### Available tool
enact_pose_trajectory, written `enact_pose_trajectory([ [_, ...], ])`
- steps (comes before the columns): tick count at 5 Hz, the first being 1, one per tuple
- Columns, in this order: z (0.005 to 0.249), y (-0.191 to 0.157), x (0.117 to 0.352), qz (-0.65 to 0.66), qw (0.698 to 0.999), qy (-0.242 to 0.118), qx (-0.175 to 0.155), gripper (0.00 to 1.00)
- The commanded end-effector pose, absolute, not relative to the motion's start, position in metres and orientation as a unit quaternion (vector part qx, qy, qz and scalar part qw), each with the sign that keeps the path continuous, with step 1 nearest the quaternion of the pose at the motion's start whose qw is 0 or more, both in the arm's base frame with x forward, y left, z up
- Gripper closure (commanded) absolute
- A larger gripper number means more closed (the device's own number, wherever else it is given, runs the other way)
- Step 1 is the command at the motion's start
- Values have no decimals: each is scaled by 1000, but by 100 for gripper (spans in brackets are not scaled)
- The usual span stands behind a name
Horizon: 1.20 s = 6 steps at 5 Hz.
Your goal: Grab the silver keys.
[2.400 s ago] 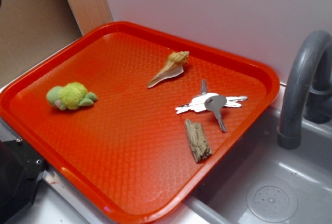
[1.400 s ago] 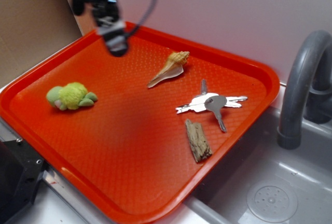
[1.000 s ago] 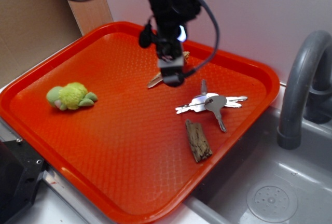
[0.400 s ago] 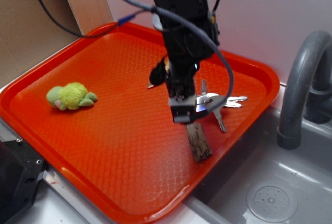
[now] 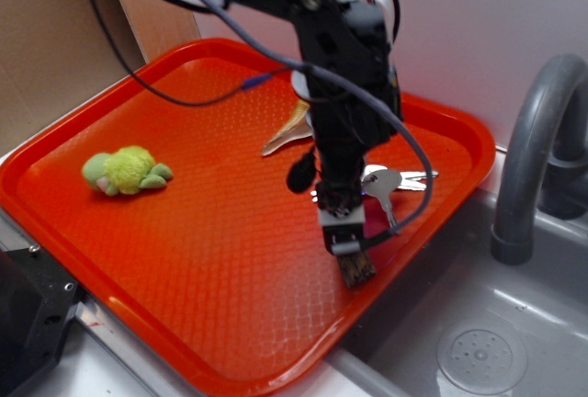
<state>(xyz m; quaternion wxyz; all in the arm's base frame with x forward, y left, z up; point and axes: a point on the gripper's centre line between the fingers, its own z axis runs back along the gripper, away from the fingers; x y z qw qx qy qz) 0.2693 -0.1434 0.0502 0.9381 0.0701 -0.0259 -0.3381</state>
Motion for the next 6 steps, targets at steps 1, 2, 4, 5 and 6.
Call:
enact_pose_trajectory([
  [1, 58, -148, 279, -327, 933, 12, 149, 100],
  [2, 57, -150, 279, -350, 921, 33, 167, 100],
  [4, 62, -135, 278, -352, 922, 34, 158, 100],
  [5, 67, -131, 277, -362, 917, 30, 168, 100],
  [6, 112, -116, 273, -354, 916, -12, 191, 100],
])
